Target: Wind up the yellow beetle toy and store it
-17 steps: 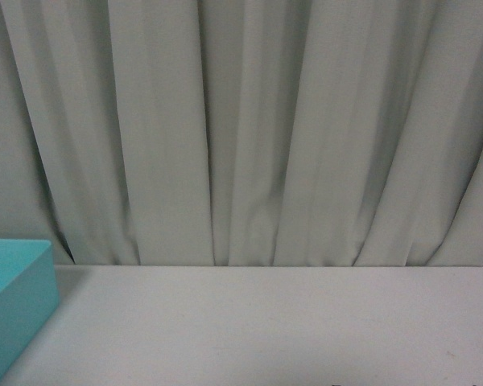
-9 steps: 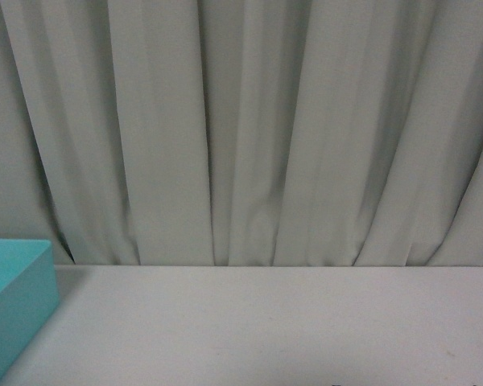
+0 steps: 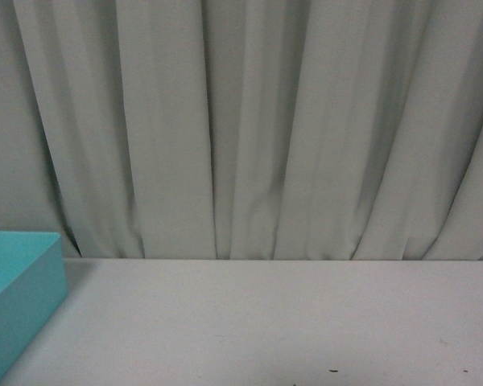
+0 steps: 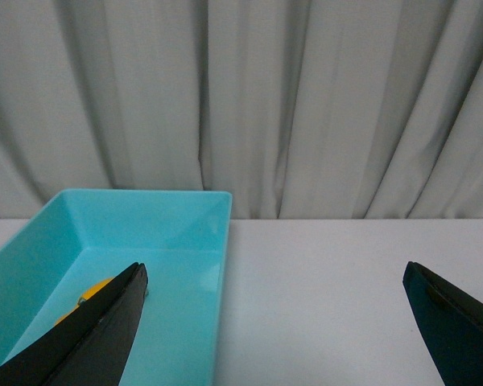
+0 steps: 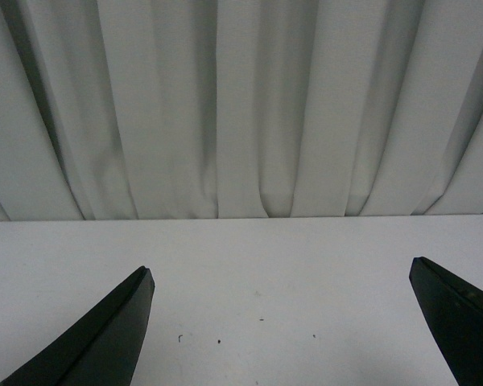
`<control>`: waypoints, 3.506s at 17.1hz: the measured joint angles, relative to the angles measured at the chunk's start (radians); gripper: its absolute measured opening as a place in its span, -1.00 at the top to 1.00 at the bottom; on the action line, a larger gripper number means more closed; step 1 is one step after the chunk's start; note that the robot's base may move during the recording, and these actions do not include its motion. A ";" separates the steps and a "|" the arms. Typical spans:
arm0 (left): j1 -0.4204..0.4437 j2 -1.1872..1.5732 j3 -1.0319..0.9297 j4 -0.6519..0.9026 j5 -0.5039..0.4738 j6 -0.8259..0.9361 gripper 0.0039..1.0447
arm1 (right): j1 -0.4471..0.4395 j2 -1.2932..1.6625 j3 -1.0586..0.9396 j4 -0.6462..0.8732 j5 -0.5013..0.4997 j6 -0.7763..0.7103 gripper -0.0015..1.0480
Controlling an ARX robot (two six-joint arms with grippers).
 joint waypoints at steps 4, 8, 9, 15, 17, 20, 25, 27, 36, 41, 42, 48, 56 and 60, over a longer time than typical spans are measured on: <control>0.000 0.000 0.000 0.000 0.000 0.000 -0.88 | 0.000 0.000 0.000 0.000 0.000 0.000 -0.87; 0.000 0.000 0.000 0.000 0.000 0.000 -0.88 | 0.000 0.000 0.000 0.000 0.000 0.000 -0.87; 0.000 0.000 0.000 0.000 0.000 0.000 -0.88 | 0.000 0.000 0.000 0.000 0.000 0.000 -0.87; 0.000 0.000 0.000 0.000 0.000 0.000 -0.88 | 0.000 0.000 0.000 0.000 0.000 0.000 -0.87; 0.000 0.000 0.000 0.000 0.000 0.000 -0.88 | 0.000 0.000 0.000 0.000 0.000 0.000 -0.87; 0.000 0.000 0.000 0.000 0.000 0.000 -0.88 | 0.000 0.000 0.000 0.000 0.000 0.000 -0.87; 0.000 0.000 0.000 0.001 0.000 0.000 -0.88 | 0.000 0.000 0.000 0.002 0.000 0.000 -0.87; 0.000 0.000 0.000 0.000 0.000 0.000 -0.88 | 0.000 0.000 0.000 -0.002 0.000 0.000 -0.87; 0.000 0.000 0.000 0.000 0.000 0.000 -0.88 | 0.000 0.000 0.000 0.000 0.000 0.000 -0.87; 0.000 0.000 0.000 0.000 0.000 0.000 -0.88 | 0.000 0.000 0.000 0.000 0.000 0.000 -0.87; 0.000 0.000 0.000 0.000 0.000 0.000 -0.88 | 0.000 0.000 0.000 0.000 0.000 0.000 -0.87; 0.000 0.000 0.000 0.000 0.000 0.000 -0.88 | 0.000 0.000 0.000 0.000 0.000 0.000 -0.87; 0.000 0.000 0.000 0.000 0.000 0.000 -0.88 | 0.000 0.000 0.000 0.000 0.000 0.000 -0.87; 0.000 0.000 0.000 0.000 0.000 0.000 -0.88 | 0.000 0.000 0.000 0.000 0.000 0.000 -0.87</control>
